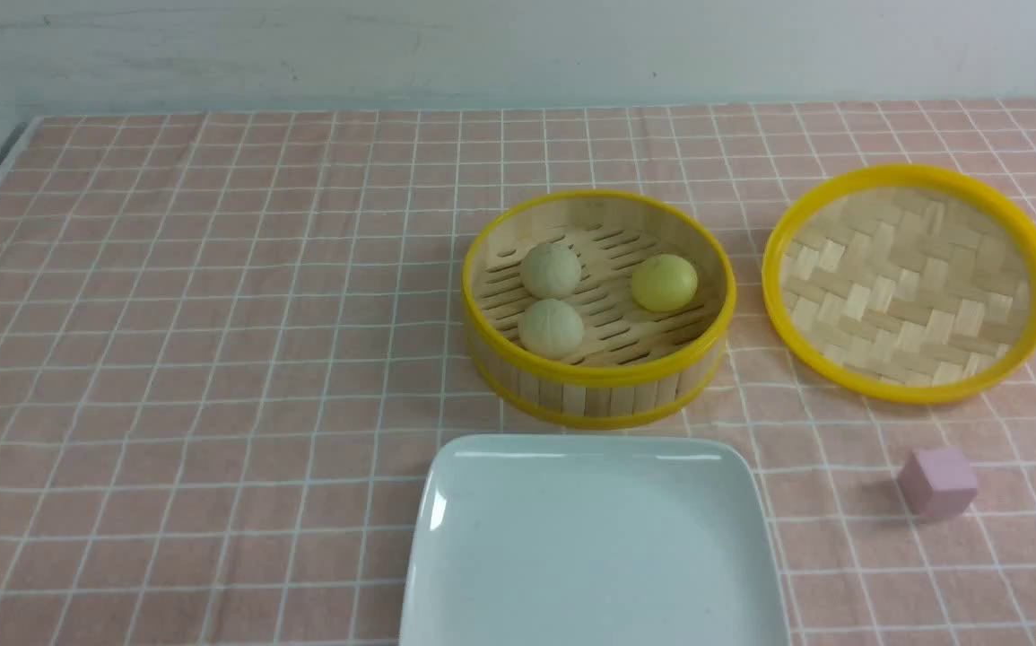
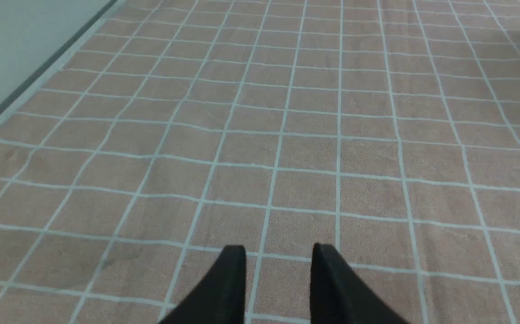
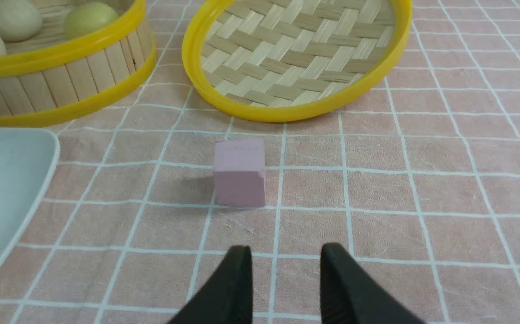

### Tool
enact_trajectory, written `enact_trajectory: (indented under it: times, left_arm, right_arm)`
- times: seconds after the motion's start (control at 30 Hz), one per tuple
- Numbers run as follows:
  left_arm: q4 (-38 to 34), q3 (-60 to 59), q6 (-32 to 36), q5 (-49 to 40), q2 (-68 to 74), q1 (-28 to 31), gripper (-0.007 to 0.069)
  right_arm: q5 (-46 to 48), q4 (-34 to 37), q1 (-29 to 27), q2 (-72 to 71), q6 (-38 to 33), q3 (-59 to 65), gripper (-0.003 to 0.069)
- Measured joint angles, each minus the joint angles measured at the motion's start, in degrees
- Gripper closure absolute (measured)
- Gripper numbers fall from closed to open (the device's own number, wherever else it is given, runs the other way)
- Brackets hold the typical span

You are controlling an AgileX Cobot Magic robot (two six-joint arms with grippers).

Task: Put the steamed buns into the plate on the pink tablecloth.
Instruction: 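Reach toward a bun in the bamboo steamer with the right gripper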

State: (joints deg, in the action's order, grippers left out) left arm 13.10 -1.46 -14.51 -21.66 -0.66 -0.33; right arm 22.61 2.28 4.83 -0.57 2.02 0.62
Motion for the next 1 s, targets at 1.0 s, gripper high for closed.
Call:
enact_trajectory:
  times: [1.0]
  left_arm:
    - [1.5, 0.0, 0.0, -0.2, 0.0, 0.0, 0.0384]
  right_arm:
    - [0.0, 0.0, 0.0, 0.0, 0.0, 0.0, 0.0420]
